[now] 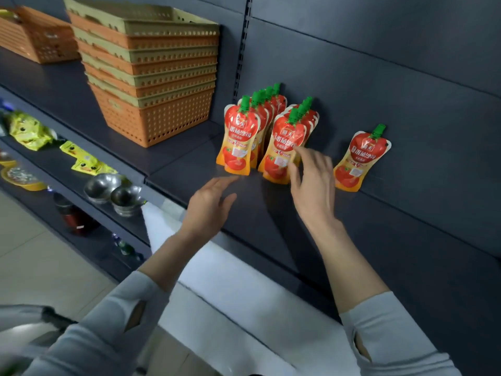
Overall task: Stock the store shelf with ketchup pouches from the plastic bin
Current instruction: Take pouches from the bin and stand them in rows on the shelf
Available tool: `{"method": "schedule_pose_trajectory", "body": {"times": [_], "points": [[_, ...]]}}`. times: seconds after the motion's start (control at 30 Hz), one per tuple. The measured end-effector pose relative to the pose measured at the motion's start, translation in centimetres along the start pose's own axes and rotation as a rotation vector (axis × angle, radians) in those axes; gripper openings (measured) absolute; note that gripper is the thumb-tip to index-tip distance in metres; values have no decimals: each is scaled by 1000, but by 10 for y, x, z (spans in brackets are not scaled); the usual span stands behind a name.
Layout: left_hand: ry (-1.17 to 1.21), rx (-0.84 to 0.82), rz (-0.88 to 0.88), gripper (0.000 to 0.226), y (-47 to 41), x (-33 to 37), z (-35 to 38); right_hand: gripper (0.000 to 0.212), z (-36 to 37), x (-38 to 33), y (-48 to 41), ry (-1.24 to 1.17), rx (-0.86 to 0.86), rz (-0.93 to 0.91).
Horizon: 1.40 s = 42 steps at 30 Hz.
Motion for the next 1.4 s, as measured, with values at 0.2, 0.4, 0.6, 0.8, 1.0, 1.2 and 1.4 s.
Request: {"method": "schedule_pose_trajectory", "body": {"times": [0.2,0.4,0.6,0.8,1.0,1.2,1.4], "points": [[23,115,-169,33,110,-45,-80,25,23,-93,102,-177,-36,-87],[-46,201,-574,32,281,-128,-137,20,70,-204,233,-427,-225,-130],[-68,367,-1139,37,475,-190,-165,29,164,-308,379,-456,-1023,-337],[-101,550,-1438,42,564,-231,-178,50,273,-404,478,-231,-1436,-576],[-163,499,-1428,49,565,-305,-168,86,386,-445,527,89,-1481,-591],[-211,367,-1519,61,562,-395,-152,109,403,-435,543,62,-1394,-537],[-323,174,-1624,89,541,-447,-131,94,393,-409,539,-36,-1446,-406]]}}
Point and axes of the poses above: each hand's wrist, its own y-axis away from the middle knuckle, its own z-axis out of the palm, x = y × z, the point moved 6 cm from there along -y, towards the middle knuckle, and after that the axes turned 6 degrees about y, right-handed, at the moved point
